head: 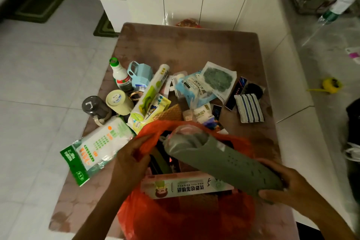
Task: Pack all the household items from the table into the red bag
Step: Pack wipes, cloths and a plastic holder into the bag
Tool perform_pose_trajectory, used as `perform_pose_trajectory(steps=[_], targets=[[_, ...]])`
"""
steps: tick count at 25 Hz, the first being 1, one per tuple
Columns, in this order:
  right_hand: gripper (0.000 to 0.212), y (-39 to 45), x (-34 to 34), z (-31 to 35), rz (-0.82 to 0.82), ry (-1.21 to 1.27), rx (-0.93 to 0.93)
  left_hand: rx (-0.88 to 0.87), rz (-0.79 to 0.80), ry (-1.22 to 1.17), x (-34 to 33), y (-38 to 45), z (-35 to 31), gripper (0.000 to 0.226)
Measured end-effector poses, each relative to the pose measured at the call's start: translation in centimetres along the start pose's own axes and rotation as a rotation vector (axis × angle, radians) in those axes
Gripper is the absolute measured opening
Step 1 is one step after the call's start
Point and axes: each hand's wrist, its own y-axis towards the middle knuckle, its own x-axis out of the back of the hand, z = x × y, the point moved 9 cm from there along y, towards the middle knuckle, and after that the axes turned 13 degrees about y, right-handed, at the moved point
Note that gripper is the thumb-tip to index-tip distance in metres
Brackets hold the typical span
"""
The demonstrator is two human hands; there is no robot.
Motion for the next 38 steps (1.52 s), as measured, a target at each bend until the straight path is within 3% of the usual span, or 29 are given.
perform_pose_trajectory(steps=[3, 5, 8, 11, 15, 17, 19, 22, 24, 28, 30, 32, 35, 38], targets=[[0.069, 3.8, -5.8, 0.8, 0.203, -0.196, 0.017, -0.038, -0.019, -0.067, 0.4, -0.4, -0.2, 0.041], [0.071, 6.2, -8.8, 0.3, 0.245, -0.401, 0.053, -0.030, -0.001, -0.138, 0.3, -0.8, 0.2, 0.046], [0.078, 9.0, -12.3, -0.6, 0.103, -0.750, 0.140, -0.040, 0.034, -0.151, 0.3, -1.2, 0.5, 0.061], [0.082, 9.8, -14.0, -1.0, -0.044, -0.895, 0.203, -0.010, 0.065, -0.161, 0.2, -0.9, 1.4, 0.066], [0.080, 9.6, -12.7, -3.5, -0.011, -1.185, -0.059, 0.028, 0.109, -0.151, -0.5, -0.3, 2.2, 0.072], [0.062, 9.5, -12.2, -1.6, -0.013, -1.082, -0.020, 0.033, 0.113, -0.142, -0.7, -0.3, 2.4, 0.073], [0.033, 9.7, -11.7, 3.4, -0.135, -0.772, 0.224, 0.039, 0.128, -0.154, -0.9, -0.3, 2.8, 0.077], [0.024, 12.4, -10.7, 9.1, -0.341, -0.522, 0.468, 0.027, 0.128, -0.164, -1.0, -0.4, 3.1, 0.078], [0.034, 16.8, -11.1, 9.3, -0.384, -0.593, 0.380, 0.009, 0.096, -0.158, -0.6, -0.1, 2.9, 0.077], [0.067, 24.7, -11.8, 2.8, -0.251, -0.610, -0.155, -0.093, 0.034, -0.057, 0.9, 0.6, 1.5, 0.070], [0.070, 26.1, -12.0, 0.4, -0.289, -0.657, -0.233, -0.158, 0.089, -0.053, 1.0, 0.8, 0.5, 0.071], [0.055, 26.5, -12.4, -0.2, -0.377, -0.638, -0.198, -0.191, 0.123, -0.064, 1.1, 0.7, -0.2, 0.071], [0.050, 25.1, -11.7, 2.2, -0.445, -0.259, -0.053, -0.177, 0.096, -0.085, 1.3, 0.0, 0.0, 0.079], [0.049, 19.9, -11.1, 6.3, -0.259, 0.113, 0.215, -0.077, 0.035, -0.050, 1.4, 0.2, 2.2, 0.075]])
